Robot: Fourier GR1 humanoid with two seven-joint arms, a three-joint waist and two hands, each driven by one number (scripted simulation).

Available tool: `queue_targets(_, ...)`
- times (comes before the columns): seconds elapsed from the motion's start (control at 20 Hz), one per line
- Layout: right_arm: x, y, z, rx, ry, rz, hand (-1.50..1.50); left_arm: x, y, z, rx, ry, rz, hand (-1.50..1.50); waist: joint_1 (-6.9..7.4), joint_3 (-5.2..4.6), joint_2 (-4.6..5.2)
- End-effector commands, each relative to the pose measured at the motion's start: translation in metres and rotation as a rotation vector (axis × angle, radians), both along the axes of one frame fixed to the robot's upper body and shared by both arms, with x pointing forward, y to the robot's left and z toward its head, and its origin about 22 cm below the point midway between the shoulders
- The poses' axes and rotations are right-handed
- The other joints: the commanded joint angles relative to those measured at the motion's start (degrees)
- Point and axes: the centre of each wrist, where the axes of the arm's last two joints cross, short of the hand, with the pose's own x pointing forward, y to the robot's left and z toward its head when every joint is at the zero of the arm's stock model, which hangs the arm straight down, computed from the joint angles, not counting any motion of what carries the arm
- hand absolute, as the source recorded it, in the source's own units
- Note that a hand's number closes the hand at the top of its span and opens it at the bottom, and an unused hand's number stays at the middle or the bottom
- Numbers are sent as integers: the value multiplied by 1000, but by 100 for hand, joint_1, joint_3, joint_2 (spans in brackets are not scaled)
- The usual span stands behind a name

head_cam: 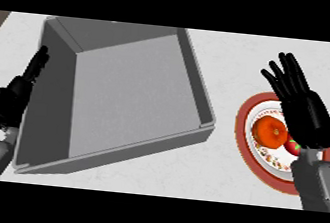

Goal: Pick the tomato from the plate and place it in the cardboard box

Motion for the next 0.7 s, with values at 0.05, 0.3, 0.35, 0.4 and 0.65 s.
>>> queue_targets(0.05, 10, -36, 16, -16, -77, -161, -150, 0, 3, 1, 28, 42, 7, 0, 171, -85, -188)
queue_targets(0.3, -15, -136, 32, -613, 4, -500, -150, -18, -1, -20, 12, 72, 46, 0, -56, -281, 33)
queue_targets(0.35, -18, -141, 23, -605, -20, -638, 150, -22, -5, -25, -8, 108, 40, 0, 37, -148, -55)
queue_targets(0.4, -20, -136, -8, -380, 26, -811, 150, -36, -11, -40, -20, 144, 32, 0, 180, -88, -120)
queue_targets(0.65, -32, -120, -48, -230, -78, -872, -150, -52, -11, -38, -26, 163, 14, 0, 219, -81, -200)
